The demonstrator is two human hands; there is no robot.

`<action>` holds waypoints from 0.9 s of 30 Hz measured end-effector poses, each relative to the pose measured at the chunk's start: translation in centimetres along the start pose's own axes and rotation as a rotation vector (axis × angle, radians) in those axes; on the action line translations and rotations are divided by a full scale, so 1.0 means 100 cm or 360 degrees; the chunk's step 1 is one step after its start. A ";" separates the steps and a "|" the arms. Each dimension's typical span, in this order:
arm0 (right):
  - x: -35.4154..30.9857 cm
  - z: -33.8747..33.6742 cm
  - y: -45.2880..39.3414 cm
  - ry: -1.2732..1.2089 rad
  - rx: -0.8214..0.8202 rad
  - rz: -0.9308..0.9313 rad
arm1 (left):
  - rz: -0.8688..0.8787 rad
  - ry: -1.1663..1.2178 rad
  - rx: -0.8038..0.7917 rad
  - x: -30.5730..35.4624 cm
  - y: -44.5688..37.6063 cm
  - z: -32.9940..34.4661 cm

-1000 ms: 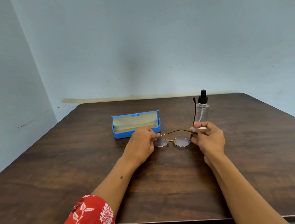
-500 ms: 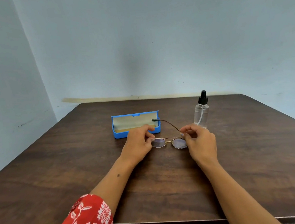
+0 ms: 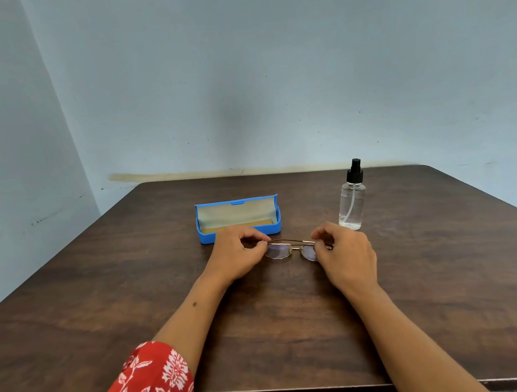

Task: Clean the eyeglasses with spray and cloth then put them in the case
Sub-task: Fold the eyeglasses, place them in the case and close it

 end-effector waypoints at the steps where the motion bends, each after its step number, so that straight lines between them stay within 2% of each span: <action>1: 0.000 0.000 0.000 -0.0006 -0.0005 0.0008 | 0.0002 -0.0019 -0.0016 -0.001 0.000 0.000; 9: 0.010 0.004 -0.002 -0.0307 -0.0053 0.0138 | -0.0021 0.0104 0.0056 -0.004 -0.002 -0.002; 16: 0.022 -0.005 -0.007 -0.0743 0.0138 0.0281 | -0.0327 0.0583 0.0129 -0.018 -0.004 -0.006; 24: 0.026 0.011 -0.005 -0.1221 0.0006 0.0502 | -0.0627 0.0810 0.0333 -0.035 -0.002 -0.015; 27: 0.023 0.014 -0.006 -0.1254 -0.0054 0.0469 | -0.0725 0.0891 0.0425 -0.039 -0.001 -0.018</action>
Point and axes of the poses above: each hand's wrist, its own y-axis away from the middle knuckle, its own z-axis out of the palm, x = y × z, the point moved 8 cm from there along -y, towards the middle knuckle, and after that the axes turned 3 degrees about x, right-handed, at the moved point
